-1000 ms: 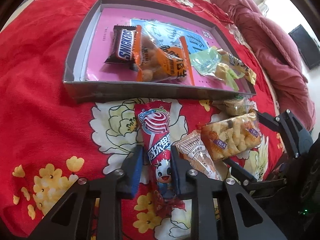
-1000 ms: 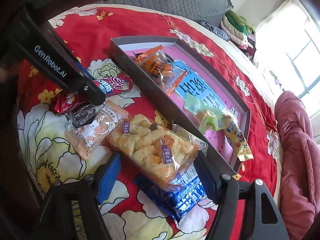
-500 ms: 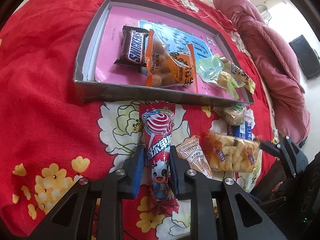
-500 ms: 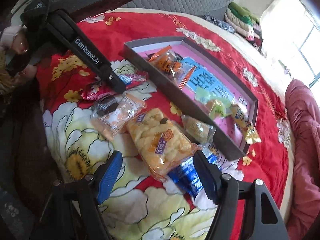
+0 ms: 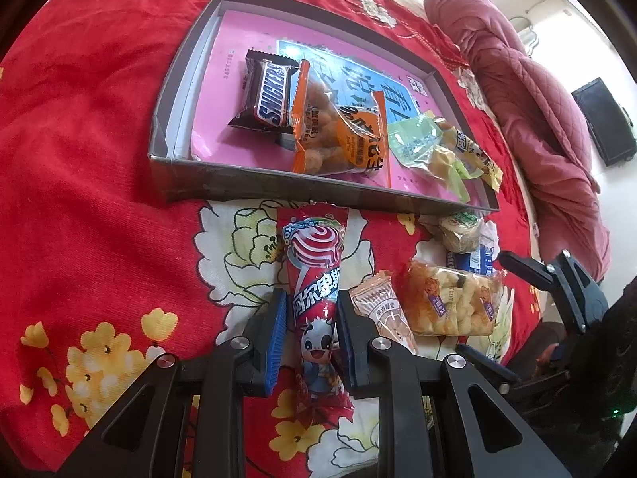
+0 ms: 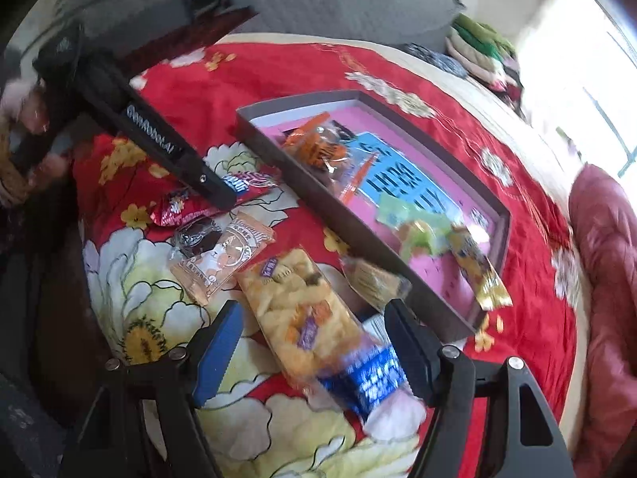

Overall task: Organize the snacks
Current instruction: 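Close the left tool on the red-and-white candy tube, then grasp the yellow puff-snack bag with the right tool while the left tool lifts the tube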

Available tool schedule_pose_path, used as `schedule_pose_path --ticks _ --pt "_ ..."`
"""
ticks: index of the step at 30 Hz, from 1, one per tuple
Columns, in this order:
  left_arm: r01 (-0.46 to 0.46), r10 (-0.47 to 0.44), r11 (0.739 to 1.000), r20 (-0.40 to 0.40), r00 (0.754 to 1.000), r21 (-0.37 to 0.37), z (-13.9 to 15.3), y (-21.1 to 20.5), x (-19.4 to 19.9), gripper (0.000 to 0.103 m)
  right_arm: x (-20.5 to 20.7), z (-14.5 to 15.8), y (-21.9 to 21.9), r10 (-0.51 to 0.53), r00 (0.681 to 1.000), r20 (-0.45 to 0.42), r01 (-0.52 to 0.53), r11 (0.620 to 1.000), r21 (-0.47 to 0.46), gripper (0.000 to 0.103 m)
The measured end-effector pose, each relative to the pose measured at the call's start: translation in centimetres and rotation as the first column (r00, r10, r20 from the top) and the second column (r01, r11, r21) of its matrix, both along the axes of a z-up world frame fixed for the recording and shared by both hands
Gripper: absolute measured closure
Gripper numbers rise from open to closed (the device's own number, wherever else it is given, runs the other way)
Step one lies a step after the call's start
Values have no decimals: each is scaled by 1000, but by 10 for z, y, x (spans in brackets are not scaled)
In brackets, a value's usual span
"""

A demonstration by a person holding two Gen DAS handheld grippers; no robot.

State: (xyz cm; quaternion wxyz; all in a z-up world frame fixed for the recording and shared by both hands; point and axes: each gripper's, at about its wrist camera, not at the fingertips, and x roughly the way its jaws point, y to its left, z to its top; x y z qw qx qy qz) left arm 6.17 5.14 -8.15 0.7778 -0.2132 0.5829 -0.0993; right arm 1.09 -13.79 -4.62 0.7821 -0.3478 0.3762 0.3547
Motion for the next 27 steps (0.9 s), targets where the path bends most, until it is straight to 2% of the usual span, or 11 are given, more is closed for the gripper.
schedule_pose_path --ticks 5,8,10,11,12,15,21,27 --pt "-2 2 1000 1 1000 0 0 0 -1 78 2 -19 11 76 997 -5 -77 994 -78 30" --pt "3 -3 1000 1 1000 7 -1 -1 -1 78 3 -25 14 105 994 -23 -107 991 -79 31" --pt "4 -4 1000 3 1000 12 -1 -1 -1 78 4 -28 17 109 993 -38 -111 991 -68 36" --pt "6 -6 1000 3 1000 15 -2 -2 0 78 5 -31 19 105 993 -52 -109 992 -70 46" --pt "9 -9 1000 4 1000 21 -2 -4 0 78 6 -34 19 101 993 -63 -106 992 -72 49" --pt "18 -18 999 17 1000 43 0 -8 -1 80 7 -35 19 81 994 -74 -86 994 -65 51" --pt "21 -23 999 36 999 43 6 -11 -1 82 20 -17 1 -12 989 -147 21 998 63 51" --pt "19 -22 999 59 998 49 16 -10 -1 84 35 14 -20 -70 977 -203 122 959 257 51"
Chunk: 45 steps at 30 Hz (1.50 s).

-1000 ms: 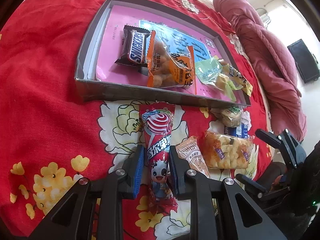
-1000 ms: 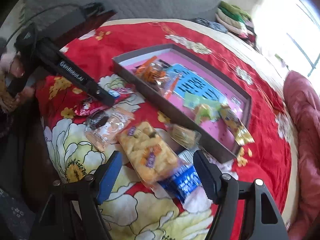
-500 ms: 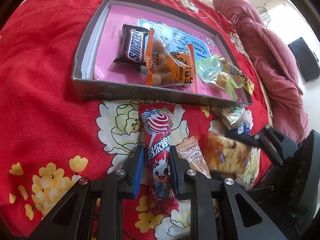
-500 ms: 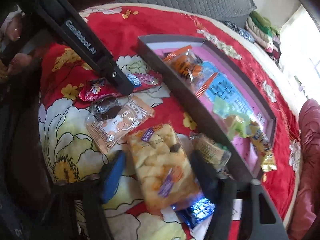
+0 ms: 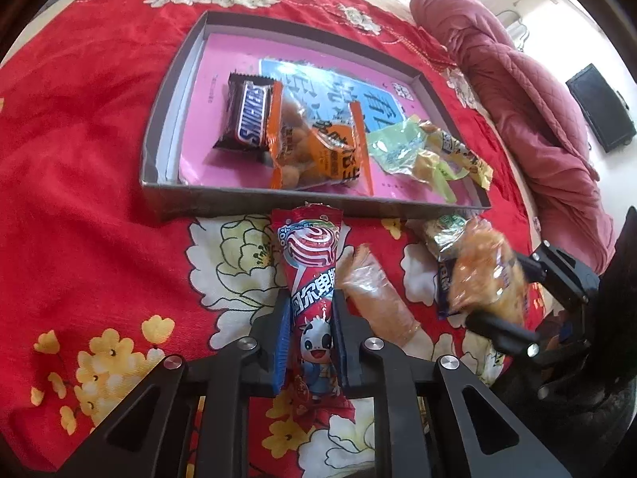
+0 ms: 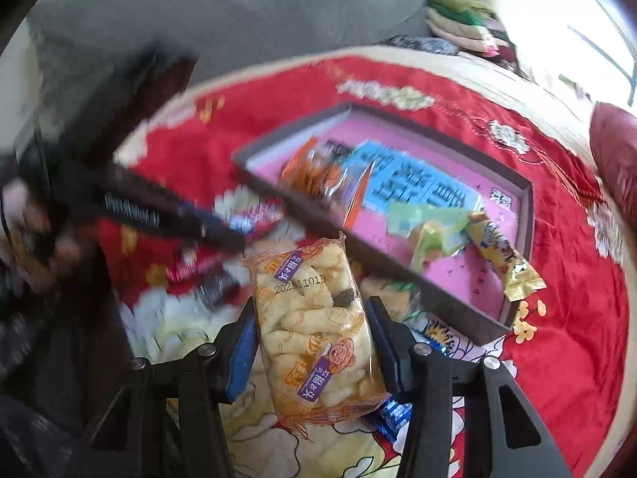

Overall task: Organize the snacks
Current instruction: 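Grasp the yellow puff-snack bag with the right tool while the left tool lifts the tube, then carry the candy tube over the tray with the left tool while the right tool carries the puff bag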

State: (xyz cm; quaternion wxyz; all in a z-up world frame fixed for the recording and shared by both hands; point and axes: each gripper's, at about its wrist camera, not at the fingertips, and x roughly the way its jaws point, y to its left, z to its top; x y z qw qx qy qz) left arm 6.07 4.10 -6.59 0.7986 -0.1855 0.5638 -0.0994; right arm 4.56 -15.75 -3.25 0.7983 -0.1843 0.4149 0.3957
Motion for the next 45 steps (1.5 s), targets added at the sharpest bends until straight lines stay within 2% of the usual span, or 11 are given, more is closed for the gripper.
schedule_pose_path --ticks 12,33,45 --pt "-46 47 999 72 996 -11 31 10 -1 84 20 25 -22 -129 992 3 127 977 171 51" --pt "-87 88 996 130 988 -14 55 8 11 84 31 31 -28 -185 982 35 174 962 211 51" --pt "-61 61 998 153 986 -4 65 -11 29 84 37 34 -28 -196 980 44 182 959 217 51"
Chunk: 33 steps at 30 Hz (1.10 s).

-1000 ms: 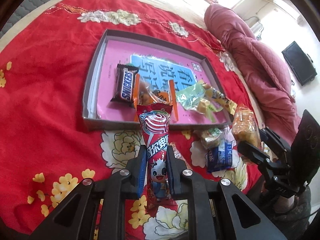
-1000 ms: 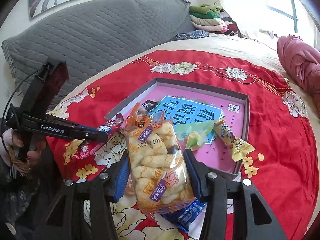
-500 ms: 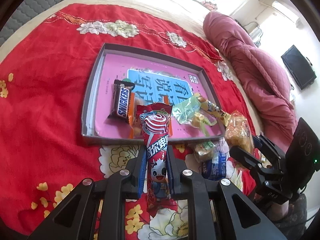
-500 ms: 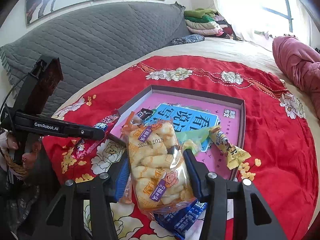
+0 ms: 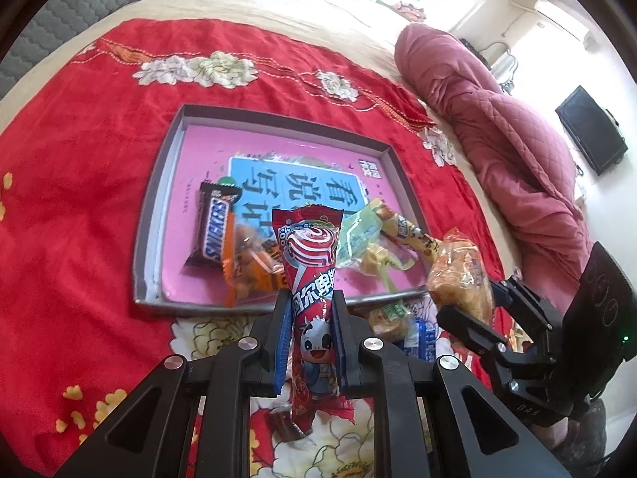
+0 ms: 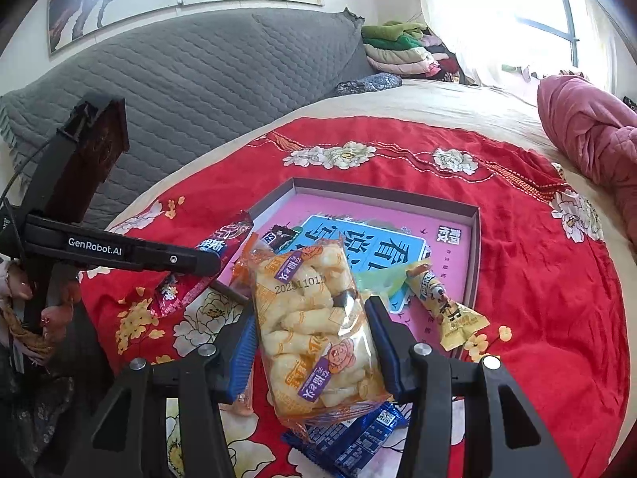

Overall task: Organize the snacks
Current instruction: 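Carry the candy tube over the tray with the left tool while the right tool carries the puff bag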

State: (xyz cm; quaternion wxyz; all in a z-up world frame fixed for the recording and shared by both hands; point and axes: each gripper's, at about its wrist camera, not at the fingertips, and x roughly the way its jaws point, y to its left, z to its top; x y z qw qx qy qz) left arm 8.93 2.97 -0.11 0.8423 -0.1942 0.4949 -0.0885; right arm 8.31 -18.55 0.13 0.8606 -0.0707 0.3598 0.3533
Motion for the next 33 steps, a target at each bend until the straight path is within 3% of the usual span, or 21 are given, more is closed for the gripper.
schedule_pose_path --ticks 19,33 --pt "19 -19 1000 12 1000 -5 2 -20 34 84 22 8 -13 -70 997 37 70 998 -1 51" --pt "26 -25 1000 -19 999 17 -20 -35 59 84 53 -15 -13 -138 990 -22 136 988 -73 51"
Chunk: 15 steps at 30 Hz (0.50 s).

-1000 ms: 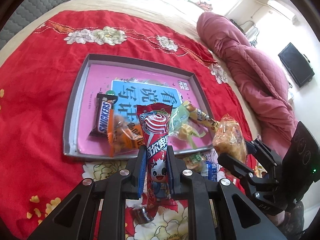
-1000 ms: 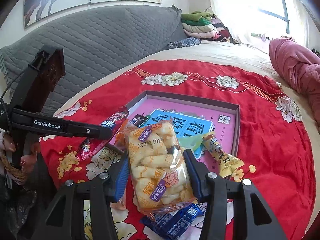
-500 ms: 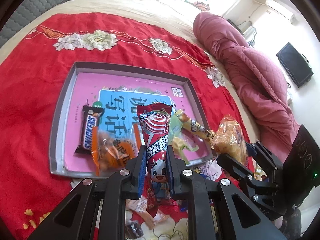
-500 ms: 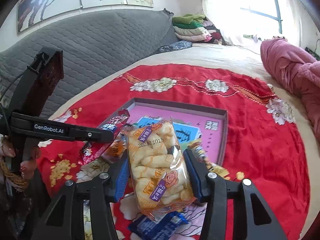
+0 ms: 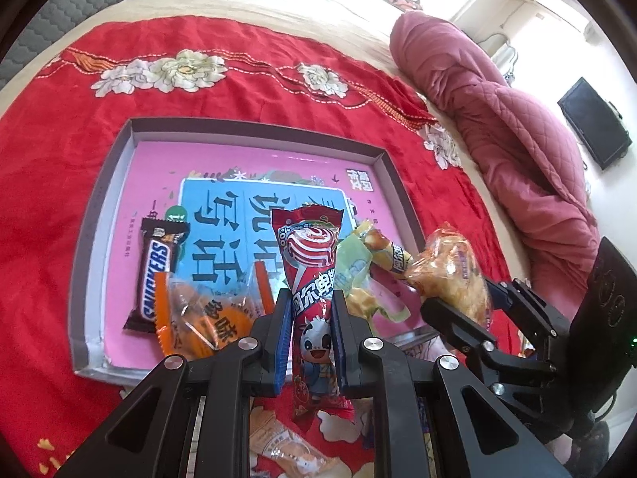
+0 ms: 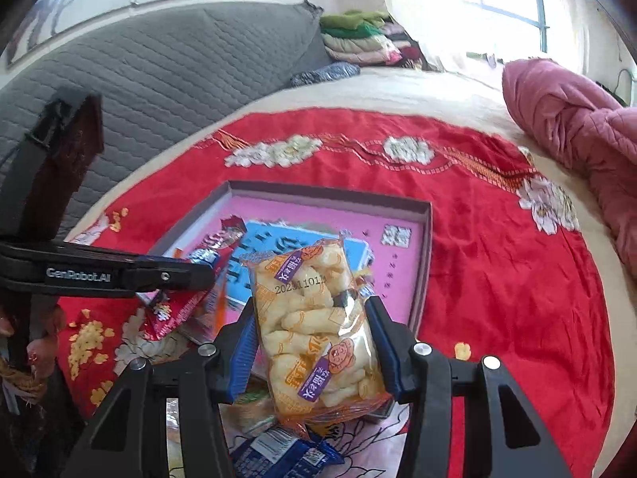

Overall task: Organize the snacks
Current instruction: 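Carry the candy tube over the tray with the left tool while the right tool carries the puff bag, then lower the puff bag into the tray and open the right tool while the left tool releases the candy tube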

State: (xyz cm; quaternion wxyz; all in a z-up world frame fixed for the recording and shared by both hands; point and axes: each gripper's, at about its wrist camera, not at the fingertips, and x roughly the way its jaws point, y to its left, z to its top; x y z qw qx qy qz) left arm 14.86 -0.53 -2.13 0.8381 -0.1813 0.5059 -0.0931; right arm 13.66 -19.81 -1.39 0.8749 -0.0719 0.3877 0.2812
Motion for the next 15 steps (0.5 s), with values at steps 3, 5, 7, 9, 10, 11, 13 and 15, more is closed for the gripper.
schedule_pose_path --ticks 3,5,7,9,10,11,13,15 --pt "11 -11 1000 -6 1000 14 -5 -5 5 84 4 -7 0 -14 1000 -20 13 1000 -22 51" --pt "17 -17 999 -6 1000 27 -6 -10 7 84 6 -10 0 -16 999 -32 16 1000 -23 51" --pt "24 -24 998 0 1000 49 -7 -15 9 84 8 -13 1 -15 999 -39 15 1000 -26 51" --pt "29 -29 998 2 1000 58 -8 -18 11 84 9 -16 4 -12 999 -40 11 999 -37 51" --pt "30 -31 997 3 1000 66 -9 -19 12 84 9 -17 5 -11 999 -40 9 999 -43 51" --pt "32 -32 997 4 999 73 -10 -20 13 84 10 -18 6 -8 999 -43 6 999 -46 51" --pt "35 -35 996 2 999 76 -12 -21 15 84 12 -22 9 -5 999 -48 3 998 -56 51" --pt "34 -34 996 1 999 81 -13 -22 16 84 16 -25 10 -8 999 -53 4 998 -65 51"
